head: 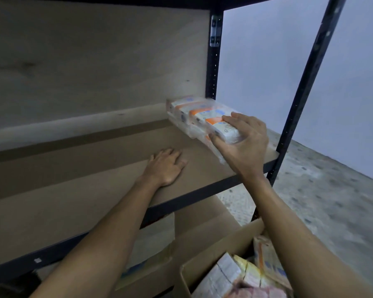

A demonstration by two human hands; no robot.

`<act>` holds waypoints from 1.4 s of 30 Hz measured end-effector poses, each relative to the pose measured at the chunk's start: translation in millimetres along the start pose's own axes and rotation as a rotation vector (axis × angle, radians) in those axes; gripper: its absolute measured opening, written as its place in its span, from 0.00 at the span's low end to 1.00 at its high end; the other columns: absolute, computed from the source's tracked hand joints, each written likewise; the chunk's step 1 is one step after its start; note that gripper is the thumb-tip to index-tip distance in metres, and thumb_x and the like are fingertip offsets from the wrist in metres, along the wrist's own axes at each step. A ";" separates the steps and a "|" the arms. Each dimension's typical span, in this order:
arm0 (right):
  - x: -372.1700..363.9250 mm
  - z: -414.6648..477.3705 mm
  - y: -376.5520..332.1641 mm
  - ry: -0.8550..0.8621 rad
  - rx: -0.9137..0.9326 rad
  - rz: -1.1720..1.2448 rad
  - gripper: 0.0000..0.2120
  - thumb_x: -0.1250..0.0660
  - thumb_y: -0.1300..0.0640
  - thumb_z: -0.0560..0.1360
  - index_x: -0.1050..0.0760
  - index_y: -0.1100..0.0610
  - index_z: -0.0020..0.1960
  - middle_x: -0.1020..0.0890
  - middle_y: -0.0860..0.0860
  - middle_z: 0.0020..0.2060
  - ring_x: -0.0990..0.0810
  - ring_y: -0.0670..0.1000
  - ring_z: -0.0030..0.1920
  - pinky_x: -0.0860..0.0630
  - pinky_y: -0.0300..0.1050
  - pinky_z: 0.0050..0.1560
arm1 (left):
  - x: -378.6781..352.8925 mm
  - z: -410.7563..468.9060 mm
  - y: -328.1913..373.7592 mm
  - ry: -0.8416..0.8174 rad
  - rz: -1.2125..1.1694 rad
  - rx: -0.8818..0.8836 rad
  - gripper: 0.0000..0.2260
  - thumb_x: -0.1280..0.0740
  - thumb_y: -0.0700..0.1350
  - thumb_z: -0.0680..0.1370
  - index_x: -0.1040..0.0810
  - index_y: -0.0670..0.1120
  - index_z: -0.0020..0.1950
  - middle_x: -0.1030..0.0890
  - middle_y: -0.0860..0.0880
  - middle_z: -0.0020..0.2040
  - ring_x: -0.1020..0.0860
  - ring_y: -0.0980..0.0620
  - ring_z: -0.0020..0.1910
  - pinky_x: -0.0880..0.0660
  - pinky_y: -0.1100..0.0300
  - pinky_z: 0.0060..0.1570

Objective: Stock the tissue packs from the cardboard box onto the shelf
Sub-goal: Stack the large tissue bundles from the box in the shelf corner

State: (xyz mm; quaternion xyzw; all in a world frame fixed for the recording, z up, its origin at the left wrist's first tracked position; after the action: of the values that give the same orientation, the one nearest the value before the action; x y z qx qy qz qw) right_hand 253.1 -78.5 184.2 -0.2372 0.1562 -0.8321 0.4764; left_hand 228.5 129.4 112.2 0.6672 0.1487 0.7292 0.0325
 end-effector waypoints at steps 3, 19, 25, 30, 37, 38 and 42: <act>0.9 24.5 15.0 0.023 -0.008 -0.025 0.21 0.24 0.41 0.64 0.17 0.50 0.52 0.18 0.47 0.53 0.25 0.49 0.57 0.34 0.33 0.59 | -2.5 14.2 3.8 0.003 -0.010 -0.011 0.25 0.49 0.60 0.81 0.40 0.52 0.77 0.43 0.48 0.79 0.45 0.49 0.77 0.49 0.48 0.74; -43.1 96.5 99.6 0.010 -0.057 -0.033 0.20 0.25 0.40 0.63 0.17 0.47 0.52 0.18 0.45 0.53 0.27 0.50 0.61 0.31 0.40 0.60 | -7.3 43.7 -3.8 0.098 -0.030 -0.059 0.23 0.45 0.59 0.81 0.37 0.54 0.75 0.40 0.52 0.78 0.43 0.53 0.76 0.48 0.53 0.73; -58.4 97.4 122.8 -0.048 -0.096 -0.019 0.21 0.25 0.40 0.64 0.18 0.47 0.54 0.19 0.45 0.56 0.29 0.48 0.63 0.30 0.44 0.63 | -10.0 46.5 -5.3 0.103 -0.030 -0.045 0.23 0.45 0.59 0.80 0.37 0.55 0.75 0.40 0.53 0.78 0.44 0.54 0.76 0.48 0.53 0.74; -74.1 99.6 132.6 -0.094 -0.099 -0.019 0.22 0.26 0.40 0.63 0.18 0.47 0.54 0.19 0.45 0.56 0.29 0.49 0.63 0.35 0.35 0.61 | -11.3 47.1 -5.7 0.099 -0.030 -0.032 0.23 0.46 0.60 0.80 0.38 0.57 0.75 0.41 0.54 0.78 0.45 0.55 0.76 0.49 0.53 0.74; -84.3 110.1 142.5 -0.139 -0.102 -0.022 0.22 0.27 0.38 0.63 0.19 0.45 0.54 0.20 0.43 0.55 0.29 0.48 0.63 0.30 0.47 0.63 | -10.8 46.7 -4.9 0.094 -0.021 -0.028 0.23 0.46 0.60 0.80 0.39 0.57 0.76 0.42 0.55 0.78 0.46 0.55 0.77 0.51 0.54 0.74; -84.3 110.1 144.0 -0.144 -0.099 -0.024 0.22 0.27 0.38 0.63 0.19 0.45 0.54 0.19 0.43 0.55 0.29 0.49 0.63 0.31 0.45 0.62 | -10.5 46.8 -4.7 0.096 -0.020 -0.027 0.23 0.46 0.60 0.80 0.39 0.57 0.76 0.42 0.55 0.78 0.46 0.55 0.77 0.51 0.54 0.74; -85.6 109.6 146.3 -0.166 -0.095 -0.041 0.23 0.26 0.37 0.63 0.19 0.45 0.54 0.20 0.42 0.56 0.29 0.49 0.63 0.33 0.41 0.61 | -10.0 46.4 -4.3 0.098 -0.022 -0.027 0.23 0.46 0.60 0.80 0.39 0.57 0.75 0.42 0.54 0.78 0.46 0.55 0.77 0.50 0.54 0.73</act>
State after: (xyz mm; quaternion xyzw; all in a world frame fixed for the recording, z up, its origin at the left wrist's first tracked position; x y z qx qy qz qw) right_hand 454.9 -80.9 184.0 -0.3309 0.1506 -0.8108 0.4588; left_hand 274.5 139.1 104.6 0.6285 0.1474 0.7625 0.0423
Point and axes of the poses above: each hand's wrist, its own z-axis towards the middle knuckle, its own x-axis out of the back of the hand, y = z × x, the point moved 4 cm from there along z, towards the middle knuckle
